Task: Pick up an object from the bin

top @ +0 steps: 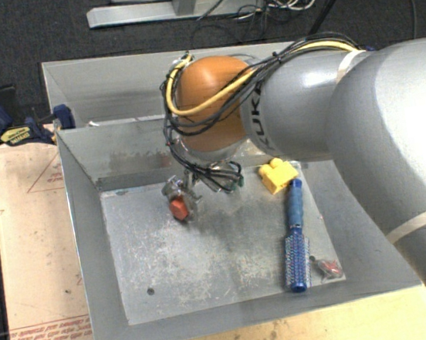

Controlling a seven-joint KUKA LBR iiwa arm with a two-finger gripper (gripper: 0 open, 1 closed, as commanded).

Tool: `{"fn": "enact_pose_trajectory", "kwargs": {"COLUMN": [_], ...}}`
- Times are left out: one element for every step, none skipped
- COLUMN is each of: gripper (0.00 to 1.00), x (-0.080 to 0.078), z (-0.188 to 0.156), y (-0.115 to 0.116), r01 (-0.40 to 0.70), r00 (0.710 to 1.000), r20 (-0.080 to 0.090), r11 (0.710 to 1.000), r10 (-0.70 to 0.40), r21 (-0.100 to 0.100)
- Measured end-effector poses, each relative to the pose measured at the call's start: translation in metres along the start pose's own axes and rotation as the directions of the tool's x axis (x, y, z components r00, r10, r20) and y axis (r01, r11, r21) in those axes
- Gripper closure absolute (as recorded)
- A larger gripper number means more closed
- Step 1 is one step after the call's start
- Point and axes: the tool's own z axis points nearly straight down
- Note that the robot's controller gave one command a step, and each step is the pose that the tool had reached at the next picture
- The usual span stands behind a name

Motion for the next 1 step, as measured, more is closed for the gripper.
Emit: {"fn": "enact_pose_trajectory", "kwargs": {"gripper": [1.0], "x": [-0.002], "z": [-0.1559], "y": [-0.0089], "r01": [0.007], "r00": [1.0], "r20": [0.008], "r11": [1.0], "r10": [-0.007], "r21": [0.005]}}
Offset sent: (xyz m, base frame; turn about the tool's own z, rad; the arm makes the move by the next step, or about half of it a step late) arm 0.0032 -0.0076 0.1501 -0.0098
